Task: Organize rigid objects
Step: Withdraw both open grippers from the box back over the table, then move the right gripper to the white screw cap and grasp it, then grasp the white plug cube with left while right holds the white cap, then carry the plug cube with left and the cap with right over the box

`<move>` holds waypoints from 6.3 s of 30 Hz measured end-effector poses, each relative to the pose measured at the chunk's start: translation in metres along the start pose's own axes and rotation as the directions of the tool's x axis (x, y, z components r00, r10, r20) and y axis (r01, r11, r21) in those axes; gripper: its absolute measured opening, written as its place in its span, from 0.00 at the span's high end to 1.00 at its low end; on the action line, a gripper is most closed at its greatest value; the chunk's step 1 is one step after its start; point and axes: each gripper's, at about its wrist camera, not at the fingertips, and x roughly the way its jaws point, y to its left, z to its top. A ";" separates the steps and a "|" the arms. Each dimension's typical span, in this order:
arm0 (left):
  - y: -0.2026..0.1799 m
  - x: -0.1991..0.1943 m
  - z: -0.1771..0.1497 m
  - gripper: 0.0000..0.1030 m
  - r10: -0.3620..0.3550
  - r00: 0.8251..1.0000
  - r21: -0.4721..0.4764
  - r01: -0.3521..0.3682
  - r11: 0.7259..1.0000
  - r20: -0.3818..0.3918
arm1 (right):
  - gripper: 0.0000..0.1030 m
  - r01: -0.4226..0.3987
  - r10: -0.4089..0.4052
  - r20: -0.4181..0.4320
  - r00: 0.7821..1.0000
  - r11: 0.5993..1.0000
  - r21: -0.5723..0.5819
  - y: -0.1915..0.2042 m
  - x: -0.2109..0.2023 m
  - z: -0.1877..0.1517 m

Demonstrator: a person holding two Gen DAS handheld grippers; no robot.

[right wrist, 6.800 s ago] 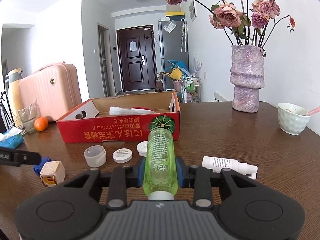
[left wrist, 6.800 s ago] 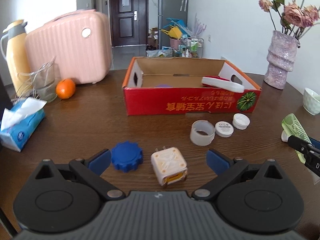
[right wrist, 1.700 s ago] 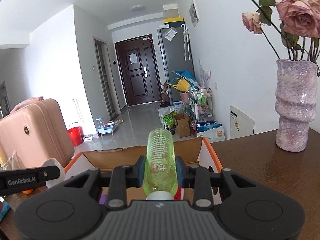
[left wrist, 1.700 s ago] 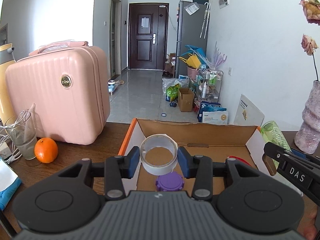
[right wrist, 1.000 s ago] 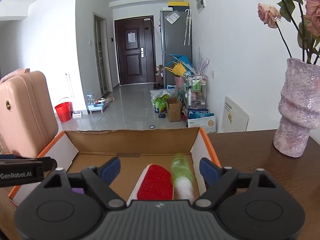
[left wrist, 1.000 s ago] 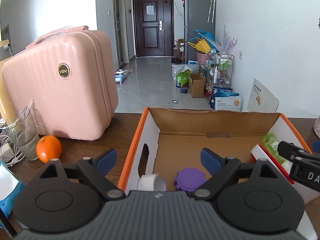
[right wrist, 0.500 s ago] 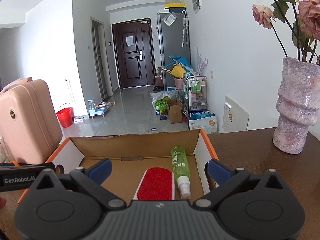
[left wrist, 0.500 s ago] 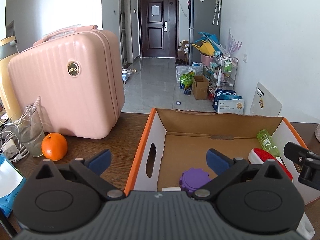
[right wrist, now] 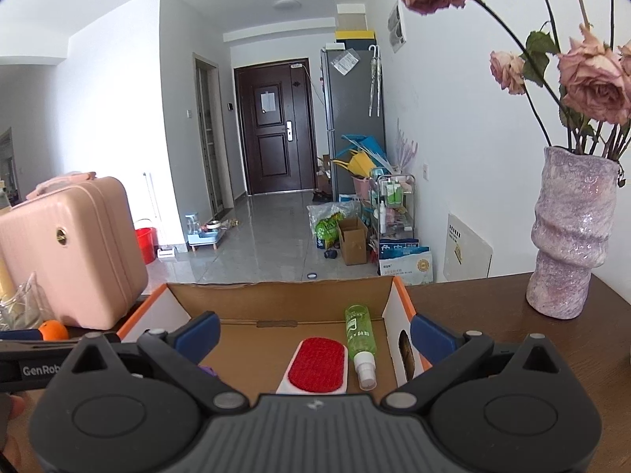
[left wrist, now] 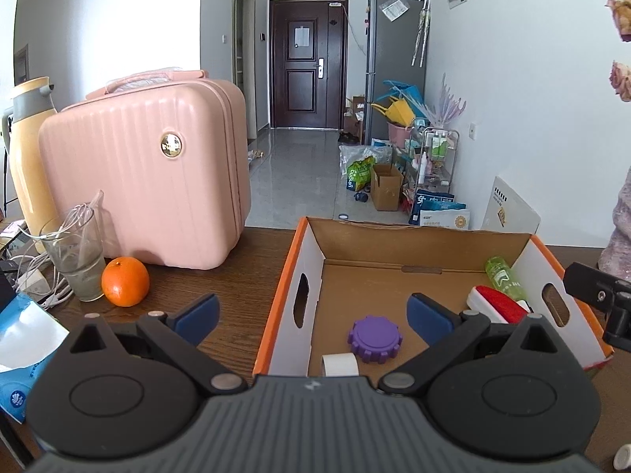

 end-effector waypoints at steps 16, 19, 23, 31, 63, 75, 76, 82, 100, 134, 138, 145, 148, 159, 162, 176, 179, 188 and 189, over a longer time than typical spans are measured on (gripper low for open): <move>0.010 -0.062 -0.038 0.00 -0.035 0.998 0.028 0.034 0.999 0.043 | 0.00 -0.033 0.035 0.022 0.999 0.997 -0.071 0.001 -0.072 -0.022; 0.014 -0.075 -0.047 0.00 -0.038 0.998 0.027 0.037 0.999 0.055 | 0.00 -0.039 0.042 0.032 0.999 0.995 -0.086 0.002 -0.087 -0.029; 0.020 -0.088 -0.060 0.00 -0.040 0.997 0.018 0.039 0.999 0.058 | 0.00 -0.044 0.049 0.047 0.998 0.994 -0.095 0.001 -0.106 -0.040; 0.029 -0.116 -0.086 0.00 -0.038 0.998 0.022 0.037 0.999 0.051 | 0.00 -0.026 0.031 0.049 0.998 0.993 -0.112 -0.002 -0.138 -0.074; 0.045 -0.151 -0.133 0.00 -0.065 0.998 -0.003 0.065 0.998 0.001 | 0.00 -0.040 0.038 -0.036 0.999 0.997 -0.067 -0.014 -0.159 -0.137; 0.058 -0.135 -0.126 0.00 -0.034 0.999 -0.040 0.033 0.999 -0.022 | 0.14 0.018 -0.035 -0.123 0.992 0.990 -0.138 -0.028 -0.077 -0.128; 0.059 -0.133 -0.125 0.00 -0.033 0.999 -0.044 0.032 0.999 -0.025 | 0.15 0.017 -0.035 -0.132 0.991 0.991 -0.133 -0.028 -0.069 -0.126; 0.069 -0.120 -0.121 0.00 -0.017 0.999 -0.072 0.014 0.997 -0.045 | 0.21 0.013 -0.034 -0.206 0.978 0.995 -0.102 -0.028 -0.027 -0.120; 0.082 -0.105 -0.118 0.00 -0.001 0.997 -0.105 -0.007 0.994 -0.072 | 0.62 -0.015 0.001 -0.180 0.984 0.997 -0.077 -0.025 -0.017 -0.116; 0.076 -0.107 -0.124 0.00 -0.026 0.997 -0.094 0.019 0.995 -0.076 | 0.62 -0.087 0.088 0.005 0.996 0.990 -0.108 -0.004 -0.136 -0.130; 0.070 -0.107 -0.125 0.00 -0.039 0.996 -0.079 0.033 0.996 -0.080 | 0.62 -0.092 0.094 0.009 0.996 0.990 -0.107 -0.003 -0.144 -0.133; 0.050 -0.105 -0.131 0.00 -0.048 0.994 -0.028 0.045 0.999 -0.094 | 0.62 -0.092 0.093 0.005 0.996 0.991 -0.099 -0.003 -0.146 -0.134; 0.039 -0.102 -0.133 0.00 -0.069 0.992 -0.010 0.068 0.998 -0.105 | 0.62 -0.094 0.094 0.000 0.996 0.991 -0.100 -0.003 -0.145 -0.135; -0.001 -0.085 -0.142 0.00 -0.079 0.985 0.073 0.091 0.993 -0.153 | 0.62 -0.109 0.109 -0.006 0.994 0.989 -0.096 -0.002 -0.145 -0.135; -0.007 -0.081 -0.142 0.02 -0.078 0.984 0.075 0.091 0.993 -0.160 | 0.62 -0.110 0.110 -0.007 0.994 0.989 -0.095 -0.003 -0.145 -0.135; -0.009 -0.064 -0.150 0.61 -0.132 0.961 0.072 0.154 0.985 -0.243 | 0.62 -0.114 0.114 -0.010 0.993 0.988 -0.100 -0.001 -0.145 -0.136; -0.008 -0.065 -0.150 0.61 -0.132 0.961 0.067 0.152 0.986 -0.241 | 0.62 -0.116 0.115 -0.008 0.993 0.988 -0.100 -0.001 -0.146 -0.136; -0.003 -0.074 -0.146 0.62 -0.161 0.962 0.045 0.175 0.983 -0.221 | 0.62 -0.122 0.122 -0.003 0.993 0.987 -0.102 -0.001 -0.148 -0.135; -0.002 -0.076 -0.145 0.62 -0.164 0.963 0.044 0.177 0.983 -0.213 | 0.62 -0.123 0.123 -0.001 0.992 0.987 -0.102 -0.001 -0.148 -0.135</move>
